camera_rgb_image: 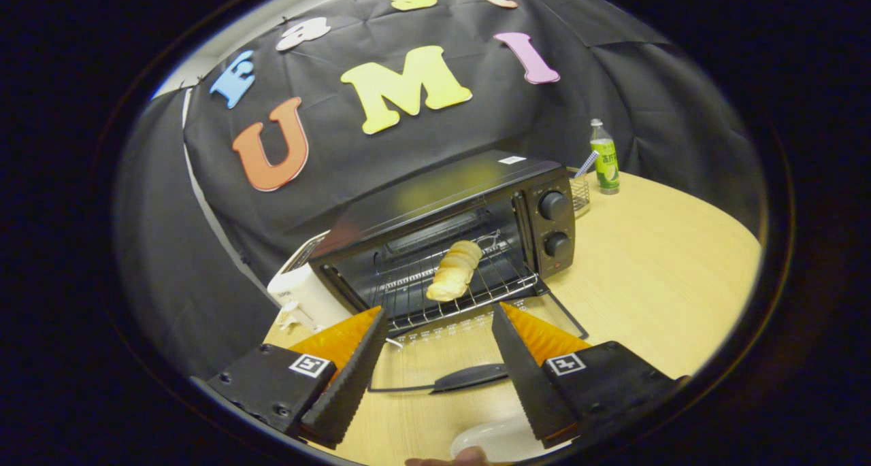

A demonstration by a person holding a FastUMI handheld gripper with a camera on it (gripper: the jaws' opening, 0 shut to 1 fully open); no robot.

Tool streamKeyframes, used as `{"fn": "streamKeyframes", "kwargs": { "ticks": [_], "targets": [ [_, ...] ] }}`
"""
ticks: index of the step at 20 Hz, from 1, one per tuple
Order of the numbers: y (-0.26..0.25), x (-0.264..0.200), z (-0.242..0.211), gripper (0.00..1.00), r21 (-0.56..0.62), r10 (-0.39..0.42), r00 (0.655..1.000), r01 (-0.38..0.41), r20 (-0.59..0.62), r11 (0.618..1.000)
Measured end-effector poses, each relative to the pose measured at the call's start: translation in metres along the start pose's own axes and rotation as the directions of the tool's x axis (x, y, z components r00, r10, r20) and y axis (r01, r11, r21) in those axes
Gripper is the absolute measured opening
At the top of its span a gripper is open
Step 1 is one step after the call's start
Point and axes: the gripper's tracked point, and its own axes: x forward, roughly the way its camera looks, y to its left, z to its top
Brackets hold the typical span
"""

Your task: Open the toaster oven, put the food inside, and close the toaster oven door.

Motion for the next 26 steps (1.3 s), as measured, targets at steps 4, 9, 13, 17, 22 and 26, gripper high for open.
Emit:
{"fn": "streamKeyframes", "kwargs": {
  "ticks": [4, 9, 13, 17, 22, 26],
  "targets": [
    [0.001, -0.028, -0.023, 1.00, -0.120, 0.033, 0.998, -0.039, -0.054, 0.992],
    [-0.005, -0.040, -0.055, 1.00, -0.213, 0.046, 0.992, -0.070, -0.117, 0.974],
    [-0.015, -0.029, -0.097, 1.00, -0.247, 0.028, 0.975, -0.083, -0.220, 0.965],
    [-0.025, -0.009, -0.120, 1.00, -0.272, -0.004, 0.959, -0.076, -0.282, 0.959],
    [-0.043, 0.016, -0.131, 1.00, -0.302, -0.076, 0.941, -0.029, -0.331, 0.953],
    [-0.045, 0.028, -0.137, 1.00, -0.333, -0.104, 0.932, -0.019, -0.347, 0.943]
  ]
}}
